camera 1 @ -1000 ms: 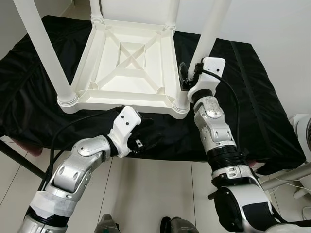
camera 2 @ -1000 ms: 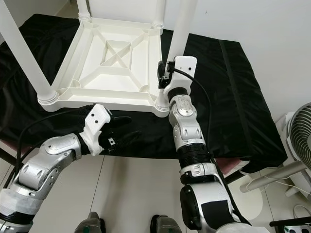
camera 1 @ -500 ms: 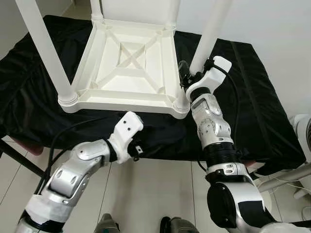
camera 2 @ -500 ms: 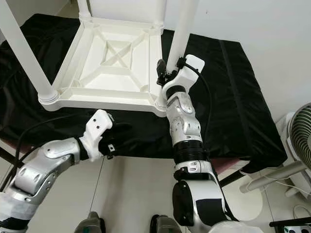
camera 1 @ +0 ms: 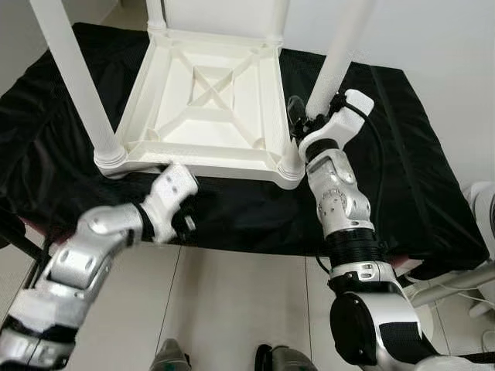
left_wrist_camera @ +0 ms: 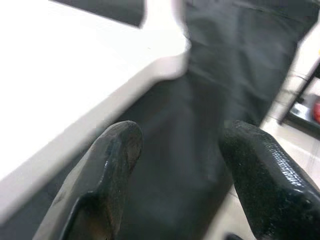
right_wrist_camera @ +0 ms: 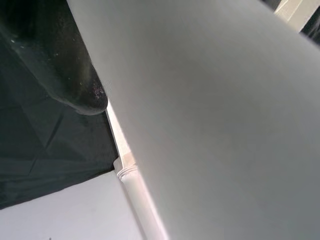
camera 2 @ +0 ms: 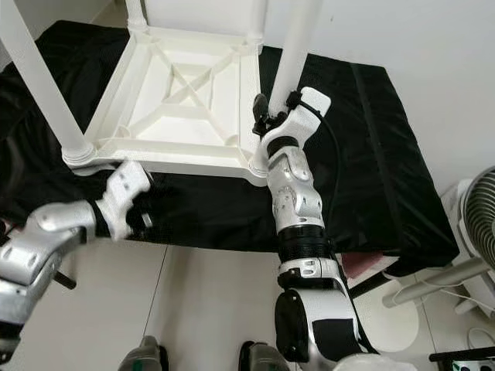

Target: Building children table

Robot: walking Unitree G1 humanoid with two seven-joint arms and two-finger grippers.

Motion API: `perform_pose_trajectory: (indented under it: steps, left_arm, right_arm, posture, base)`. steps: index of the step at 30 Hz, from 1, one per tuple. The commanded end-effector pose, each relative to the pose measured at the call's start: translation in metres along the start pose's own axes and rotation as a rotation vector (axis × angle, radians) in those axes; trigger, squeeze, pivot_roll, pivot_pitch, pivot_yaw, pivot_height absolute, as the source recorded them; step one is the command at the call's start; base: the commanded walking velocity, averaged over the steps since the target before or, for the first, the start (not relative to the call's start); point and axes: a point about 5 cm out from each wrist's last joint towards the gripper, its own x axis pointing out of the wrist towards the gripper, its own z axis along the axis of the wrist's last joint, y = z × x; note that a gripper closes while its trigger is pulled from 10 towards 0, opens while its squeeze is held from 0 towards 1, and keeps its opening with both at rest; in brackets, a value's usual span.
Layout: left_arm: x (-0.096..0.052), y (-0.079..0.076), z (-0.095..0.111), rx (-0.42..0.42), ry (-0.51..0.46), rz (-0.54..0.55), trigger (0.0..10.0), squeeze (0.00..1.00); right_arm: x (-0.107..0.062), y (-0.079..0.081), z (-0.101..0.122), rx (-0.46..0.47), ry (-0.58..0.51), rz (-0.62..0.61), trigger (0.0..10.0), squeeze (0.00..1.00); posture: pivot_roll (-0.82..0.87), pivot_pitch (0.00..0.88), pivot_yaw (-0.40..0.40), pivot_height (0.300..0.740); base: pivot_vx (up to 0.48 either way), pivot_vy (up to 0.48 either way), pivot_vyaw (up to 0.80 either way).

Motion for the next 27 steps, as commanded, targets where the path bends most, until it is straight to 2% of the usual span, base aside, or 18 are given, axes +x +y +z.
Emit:
perform_pose_trajectory:
  steps: [1,4,6,7,8,9,13,14,15,18,22,23,24,26,27]
  left_arm:
    - [0.001,0.016,0.011,-0.003,-0.056,0.114,10.0,0.00]
    - [0.004,0.028,0.030,-0.030,-0.137,0.170,10.0,0.00]
    - [0.007,0.033,0.046,-0.042,-0.194,0.190,10.0,0.00]
    - [0.007,0.033,0.046,-0.042,-0.194,0.190,10.0,0.00]
    - [0.010,0.037,0.058,-0.067,-0.234,0.202,10.0,0.00]
    - [0.012,0.038,0.064,-0.073,-0.248,0.209,10.0,0.00]
    - [0.014,0.039,0.077,-0.065,-0.273,0.206,10.0,0.00]
    - [0.016,0.038,0.081,-0.064,-0.275,0.201,10.0,0.00]
    - [0.016,0.038,0.081,-0.064,-0.275,0.201,10.0,0.00]
    - [0.021,0.034,0.097,-0.053,-0.304,0.173,10.0,0.00]
    - [0.023,0.029,0.109,-0.050,-0.343,0.153,10.0,0.00]
    - [0.025,0.022,0.122,-0.053,-0.391,0.118,10.0,0.00]
    - [0.025,0.020,0.126,-0.054,-0.403,0.109,10.0,0.00]
    - [0.025,0.017,0.128,-0.051,-0.411,0.092,10.0,0.00]
    - [0.024,0.011,0.128,-0.054,-0.408,0.046,10.0,0.00]
  right_arm:
    - [-0.004,-0.010,0.005,0.208,-0.032,-0.050,10.0,0.00]
    - [-0.007,-0.012,0.003,0.298,-0.031,-0.056,10.0,0.00]
    - [-0.010,-0.013,0.002,0.404,-0.037,-0.058,10.0,0.00]
    - [-0.010,-0.013,0.002,0.404,-0.037,-0.058,10.0,0.00]
    - [-0.013,-0.015,0.001,0.517,-0.038,-0.058,10.0,0.00]
    - [-0.015,-0.016,-0.001,0.593,-0.039,-0.054,10.0,0.00]
    - [-0.020,-0.023,-0.008,0.739,-0.029,-0.061,10.0,0.00]
    - [-0.021,-0.026,-0.013,0.803,-0.019,-0.068,10.0,0.00]
    - [-0.021,-0.026,-0.013,0.803,-0.019,-0.068,10.0,0.00]
    - [-0.027,-0.040,-0.033,1.012,0.034,-0.105,10.0,0.00]
    - [-0.028,-0.043,-0.044,1.040,0.083,-0.129,10.0,0.00]
    - [-0.030,-0.047,-0.063,1.140,0.170,-0.177,10.0,0.00]
    - [-0.031,-0.048,-0.068,1.170,0.191,-0.189,10.0,0.00]
    - [-0.032,-0.049,-0.072,1.149,0.201,-0.184,10.0,0.00]
    - [-0.035,-0.048,-0.079,1.093,0.217,-0.155,10.0,0.00]
  posture:
    - [0.10,0.089,-0.044,0.740]
    - [0.10,0.090,-0.043,0.740]
    - [0.10,0.091,-0.045,0.740]
    - [0.10,0.091,-0.045,0.740]
    - [0.11,0.091,-0.047,0.740]
    - [0.10,0.093,-0.045,0.740]
    - [0.10,0.097,-0.042,0.740]
    - [0.10,0.102,-0.044,0.740]
    - [0.10,0.102,-0.044,0.740]
    - [0.10,0.106,-0.043,0.740]
    - [0.10,0.111,-0.042,0.740]
    - [0.10,0.114,-0.043,0.740]
    - [0.10,0.114,-0.043,0.740]
    - [0.11,0.118,-0.046,0.740]
    - [0.11,0.121,-0.048,0.740]
  base:
    - [0.000,0.000,0.00]
    - [0.000,0.000,0.00]
    - [0.000,0.000,0.00]
    - [0.000,0.000,0.00]
    - [0.000,0.000,0.00]
    - [0.000,0.000,0.00]
    - [0.000,0.000,0.00]
    - [0.000,0.000,0.00]
    - [0.000,0.000,0.00]
    - [0.000,0.000,0.00]
    - [0.000,0.000,0.00]
    - [0.000,0.000,0.00]
    - [0.000,0.000,0.00]
    - [0.000,0.000,0.00]
    - [0.000,0.000,0.00]
